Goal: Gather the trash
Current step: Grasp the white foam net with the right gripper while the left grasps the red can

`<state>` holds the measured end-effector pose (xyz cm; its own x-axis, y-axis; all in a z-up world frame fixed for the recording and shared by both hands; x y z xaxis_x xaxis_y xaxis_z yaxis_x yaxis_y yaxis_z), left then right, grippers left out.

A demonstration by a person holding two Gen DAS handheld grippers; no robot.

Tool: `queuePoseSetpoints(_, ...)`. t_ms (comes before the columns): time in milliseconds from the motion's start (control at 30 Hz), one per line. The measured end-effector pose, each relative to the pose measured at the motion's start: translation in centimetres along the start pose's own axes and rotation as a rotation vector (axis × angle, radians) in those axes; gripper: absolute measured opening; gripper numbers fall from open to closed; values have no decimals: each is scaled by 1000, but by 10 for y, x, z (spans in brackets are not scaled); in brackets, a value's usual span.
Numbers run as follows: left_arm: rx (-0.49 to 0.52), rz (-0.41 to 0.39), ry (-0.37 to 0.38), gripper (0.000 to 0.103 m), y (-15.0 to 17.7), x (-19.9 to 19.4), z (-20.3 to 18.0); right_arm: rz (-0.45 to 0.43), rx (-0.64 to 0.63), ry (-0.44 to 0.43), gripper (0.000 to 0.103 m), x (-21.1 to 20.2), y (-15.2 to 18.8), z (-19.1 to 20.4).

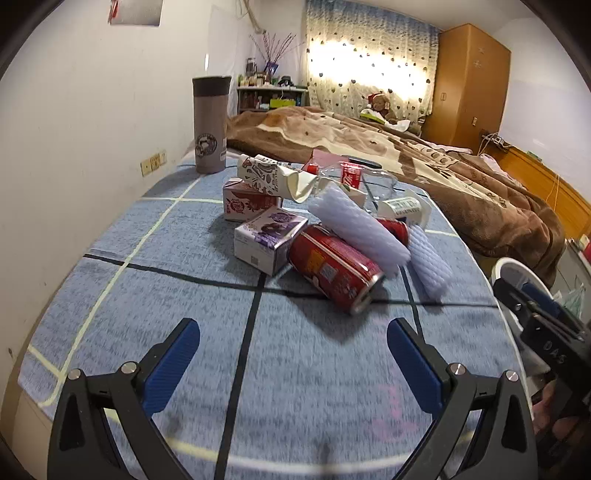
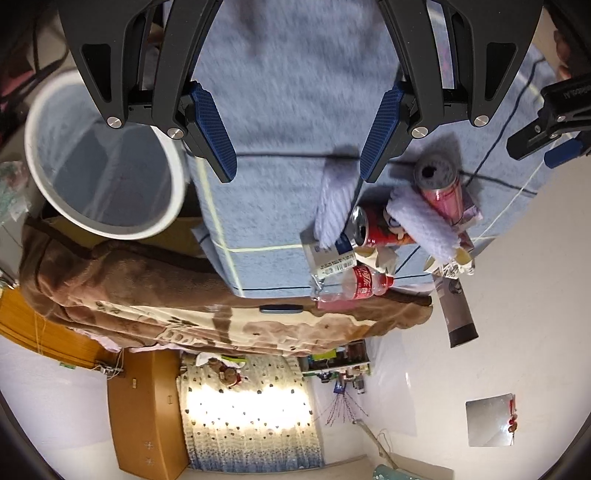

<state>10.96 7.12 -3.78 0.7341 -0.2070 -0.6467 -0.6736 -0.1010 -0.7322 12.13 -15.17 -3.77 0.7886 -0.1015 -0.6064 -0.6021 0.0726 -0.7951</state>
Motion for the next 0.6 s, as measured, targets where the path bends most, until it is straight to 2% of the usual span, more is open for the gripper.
queuePoseSetpoints(367, -80, 50, 63, 98, -27, 48, 2, 114, -45, -53, 68, 49, -12, 21)
queuePoseSetpoints(533, -113, 86, 75, 94, -31, 65, 0, 153, -79, -60, 61, 61, -13, 29)
queuePoseSetpoints(600, -121, 87, 75, 93, -33, 70, 0, 164, -88, -71, 53, 66, -14, 32)
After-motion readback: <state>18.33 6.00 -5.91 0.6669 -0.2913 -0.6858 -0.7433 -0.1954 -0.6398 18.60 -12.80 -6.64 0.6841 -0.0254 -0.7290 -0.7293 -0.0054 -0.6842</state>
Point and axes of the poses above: each gripper's, at about its wrist camera, not at the fingertips, and x roughly the way its jaws point, z to its left, y to its underside, the point moved 4 cm from there along x, roughly the way its jaws point, and after that the axes turned 9 degrees about y, right-handed, at the moved point
